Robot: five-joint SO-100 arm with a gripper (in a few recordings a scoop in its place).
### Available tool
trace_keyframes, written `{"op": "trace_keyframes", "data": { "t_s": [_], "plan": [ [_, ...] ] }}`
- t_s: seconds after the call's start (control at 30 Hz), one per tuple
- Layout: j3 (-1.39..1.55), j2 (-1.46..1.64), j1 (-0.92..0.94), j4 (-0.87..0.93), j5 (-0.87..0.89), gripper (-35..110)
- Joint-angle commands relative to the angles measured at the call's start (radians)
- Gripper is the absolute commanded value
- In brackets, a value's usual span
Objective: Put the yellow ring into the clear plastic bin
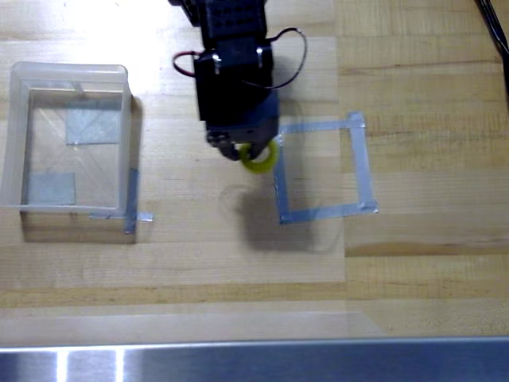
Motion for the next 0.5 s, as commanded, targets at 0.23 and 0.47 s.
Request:
{"op": "trace_keyframes", "data": {
  "t_s": [0.23,0.47],
  "plan": [
    [-0.328,-0.135,0.46,0.063,-0.087,0],
    [-0.434,-0.264,0.655,0.061,-0.109,0]
  ]
}}
